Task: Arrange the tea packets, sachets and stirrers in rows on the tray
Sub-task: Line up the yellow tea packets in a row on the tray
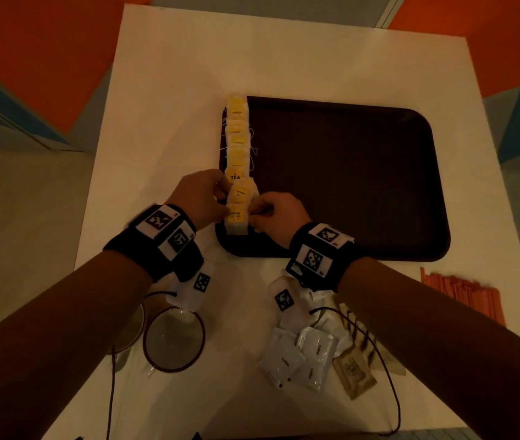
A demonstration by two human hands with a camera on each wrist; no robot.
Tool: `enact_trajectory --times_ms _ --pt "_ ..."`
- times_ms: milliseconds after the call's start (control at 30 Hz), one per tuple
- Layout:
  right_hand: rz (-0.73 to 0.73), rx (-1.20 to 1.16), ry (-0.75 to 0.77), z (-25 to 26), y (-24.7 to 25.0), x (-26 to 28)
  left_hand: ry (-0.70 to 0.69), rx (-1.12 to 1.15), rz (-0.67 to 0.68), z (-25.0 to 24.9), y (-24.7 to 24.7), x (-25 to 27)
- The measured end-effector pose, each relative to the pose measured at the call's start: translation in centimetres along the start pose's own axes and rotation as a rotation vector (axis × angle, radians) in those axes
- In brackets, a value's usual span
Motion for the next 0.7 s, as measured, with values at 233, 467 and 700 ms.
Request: enact_trajectory --times_ms 233,467,700 --pt "0.045 0.024 0.087 1.3 0.0 0.1 0.051 0.109 -0.029 1.0 1.6 -0.6" --pt "0.085 -0.085 0.041 1.0 -0.8 0.5 0.067 0.017 0.002 1.1 1.2 -0.4" --pt "0.006 -0.11 -0.045 -0.7 0.1 0.2 0.083 0.108 0.055 1.3 0.4 -0.2"
Point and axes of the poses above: each hand's wrist, its own x-axis away from the middle knuckle, its own y-axis out of the back of the hand, z = x × y, the point moved 9 cm from there along -x, towards the middle knuckle, and after that the axes turned 1 degree about -y, right-handed, at the moved point
